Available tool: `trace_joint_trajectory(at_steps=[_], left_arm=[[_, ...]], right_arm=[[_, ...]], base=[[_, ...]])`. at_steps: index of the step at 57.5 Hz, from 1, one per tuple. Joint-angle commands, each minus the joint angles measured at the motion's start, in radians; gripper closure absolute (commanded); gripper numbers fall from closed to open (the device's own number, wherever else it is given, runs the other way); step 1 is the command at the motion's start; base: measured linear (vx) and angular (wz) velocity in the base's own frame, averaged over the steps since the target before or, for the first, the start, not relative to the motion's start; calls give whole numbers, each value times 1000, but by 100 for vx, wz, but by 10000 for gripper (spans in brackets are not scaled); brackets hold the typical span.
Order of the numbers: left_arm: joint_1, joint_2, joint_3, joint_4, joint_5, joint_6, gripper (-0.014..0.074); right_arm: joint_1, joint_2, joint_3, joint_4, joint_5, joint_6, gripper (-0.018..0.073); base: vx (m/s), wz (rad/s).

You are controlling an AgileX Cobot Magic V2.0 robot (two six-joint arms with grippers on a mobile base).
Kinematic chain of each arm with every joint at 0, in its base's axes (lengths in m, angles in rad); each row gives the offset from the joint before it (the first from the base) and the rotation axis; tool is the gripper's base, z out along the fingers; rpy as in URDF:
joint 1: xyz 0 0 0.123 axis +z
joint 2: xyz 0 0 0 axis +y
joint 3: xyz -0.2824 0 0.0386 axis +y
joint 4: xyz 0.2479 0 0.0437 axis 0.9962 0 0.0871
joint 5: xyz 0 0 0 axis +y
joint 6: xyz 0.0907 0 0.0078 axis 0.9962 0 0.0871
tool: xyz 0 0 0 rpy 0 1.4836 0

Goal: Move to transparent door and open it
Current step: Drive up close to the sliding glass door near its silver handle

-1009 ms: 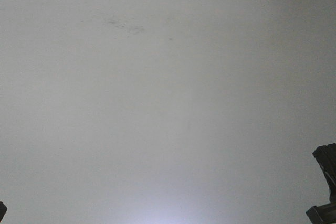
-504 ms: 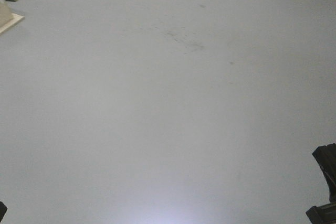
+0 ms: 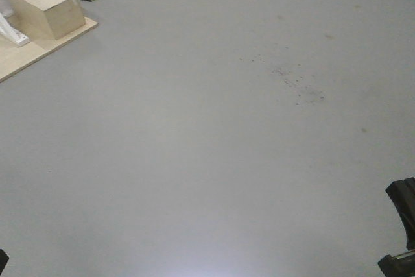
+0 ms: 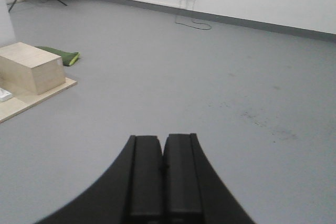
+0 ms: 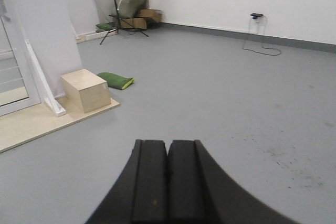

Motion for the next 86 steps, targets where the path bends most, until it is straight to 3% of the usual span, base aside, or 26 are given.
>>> trace_joint_trajectory(at_steps=[1, 86], left_arm=[[-3, -4, 14, -7, -79, -4, 603], [-3, -4, 14, -7, -79, -4, 603]], right_arm=[[-2, 18, 2, -3, -82, -7, 564], [-2, 18, 2, -3, -82, -7, 564]], base=[[55, 49], [58, 47]])
